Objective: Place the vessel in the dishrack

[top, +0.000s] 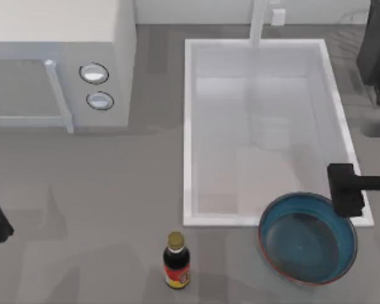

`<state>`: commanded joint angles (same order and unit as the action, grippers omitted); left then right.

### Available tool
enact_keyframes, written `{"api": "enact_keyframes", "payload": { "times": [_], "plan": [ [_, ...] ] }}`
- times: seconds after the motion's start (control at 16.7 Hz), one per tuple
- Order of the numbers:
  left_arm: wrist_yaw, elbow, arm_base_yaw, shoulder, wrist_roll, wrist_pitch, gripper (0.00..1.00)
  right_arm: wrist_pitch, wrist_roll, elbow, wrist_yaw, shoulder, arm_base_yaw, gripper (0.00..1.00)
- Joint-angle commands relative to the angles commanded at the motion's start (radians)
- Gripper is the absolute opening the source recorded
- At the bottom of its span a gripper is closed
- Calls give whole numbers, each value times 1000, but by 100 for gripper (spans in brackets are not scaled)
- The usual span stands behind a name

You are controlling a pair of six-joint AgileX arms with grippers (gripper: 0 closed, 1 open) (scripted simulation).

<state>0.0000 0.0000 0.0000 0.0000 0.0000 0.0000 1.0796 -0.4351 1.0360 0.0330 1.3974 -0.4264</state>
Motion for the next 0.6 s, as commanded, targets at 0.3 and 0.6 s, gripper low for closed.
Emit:
{"api": "enact_keyframes", "payload": {
  "times": [0.3, 0.6],
  "plan": [
    [0, 0, 0, 0, 0, 0, 100, 51, -22, 59, 3, 66, -22, 100],
    [0, 0, 0, 0, 0, 0, 100, 34, -20, 43, 2, 70, -18, 100]
  ]
}}
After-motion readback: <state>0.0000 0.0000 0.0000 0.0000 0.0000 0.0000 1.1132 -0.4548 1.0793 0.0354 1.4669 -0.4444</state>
